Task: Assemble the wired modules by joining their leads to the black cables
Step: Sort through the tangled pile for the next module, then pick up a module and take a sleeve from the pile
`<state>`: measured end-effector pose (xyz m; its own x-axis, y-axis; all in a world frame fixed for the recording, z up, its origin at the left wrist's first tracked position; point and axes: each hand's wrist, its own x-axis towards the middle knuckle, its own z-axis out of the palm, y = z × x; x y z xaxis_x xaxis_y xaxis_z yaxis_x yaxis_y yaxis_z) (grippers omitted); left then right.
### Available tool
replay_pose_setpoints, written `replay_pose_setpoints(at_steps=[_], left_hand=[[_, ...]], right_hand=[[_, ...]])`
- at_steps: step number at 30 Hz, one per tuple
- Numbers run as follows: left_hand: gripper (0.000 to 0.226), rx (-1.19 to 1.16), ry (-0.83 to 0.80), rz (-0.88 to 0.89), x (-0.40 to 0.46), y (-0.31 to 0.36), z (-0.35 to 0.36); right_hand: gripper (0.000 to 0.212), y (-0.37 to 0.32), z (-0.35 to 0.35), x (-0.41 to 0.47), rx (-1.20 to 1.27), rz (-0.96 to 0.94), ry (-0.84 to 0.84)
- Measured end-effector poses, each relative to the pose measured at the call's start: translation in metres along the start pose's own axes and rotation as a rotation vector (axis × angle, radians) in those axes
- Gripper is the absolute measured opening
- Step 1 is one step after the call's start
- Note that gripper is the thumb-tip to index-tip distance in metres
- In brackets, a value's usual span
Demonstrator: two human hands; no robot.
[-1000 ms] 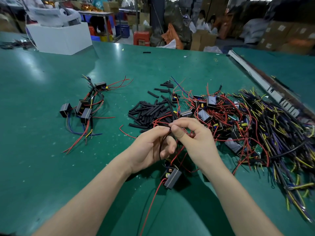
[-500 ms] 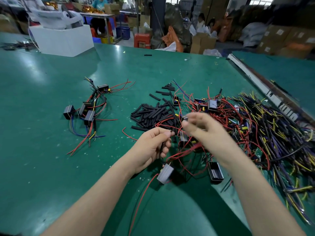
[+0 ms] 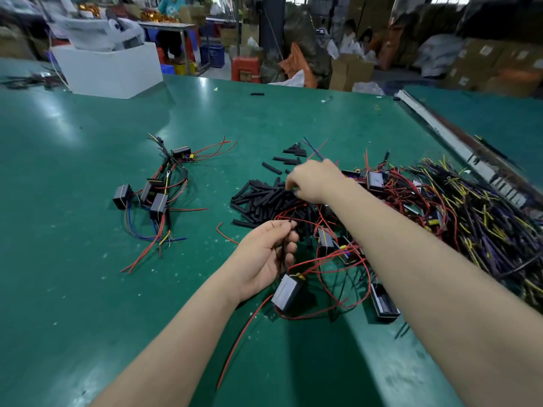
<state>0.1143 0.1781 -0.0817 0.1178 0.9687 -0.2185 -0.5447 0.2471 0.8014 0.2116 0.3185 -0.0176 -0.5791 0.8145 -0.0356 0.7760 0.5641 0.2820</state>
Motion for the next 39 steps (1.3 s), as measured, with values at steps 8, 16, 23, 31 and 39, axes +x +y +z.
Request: replay_pose_setpoints(at_steps=[8, 16, 23, 31, 39], left_hand=[[0.01, -0.01, -0.016, 0.003, 0.001, 0.002, -0.002], [0.012, 0.01, 0.036, 0.043, -0.001, 0.0, 0.002], [0.017, 0.522, 0.16, 0.437, -0.005, -0.009, 0.002], [0.02, 0.758, 0.252, 0.598, -0.011, -0.007, -0.002], [0.024, 0.698, 0.327, 0.606, -0.012, -0.003, -0.004]], right_hand=[[0.018, 0.003, 0.013, 0.008, -0.138, -0.219, 0.1], [0.033, 0.004, -0.035, -0.064, 1.245, 0.092, 0.438], [0.019, -0.035, -0.013, -0.126, 1.783, 0.218, 0.793], [0.025, -0.039, 0.023, -0.127, 1.347, 0.252, 1.012], [0.026, -0.043, 0.025, -0.124, 1.251, 0.227, 1.06]])
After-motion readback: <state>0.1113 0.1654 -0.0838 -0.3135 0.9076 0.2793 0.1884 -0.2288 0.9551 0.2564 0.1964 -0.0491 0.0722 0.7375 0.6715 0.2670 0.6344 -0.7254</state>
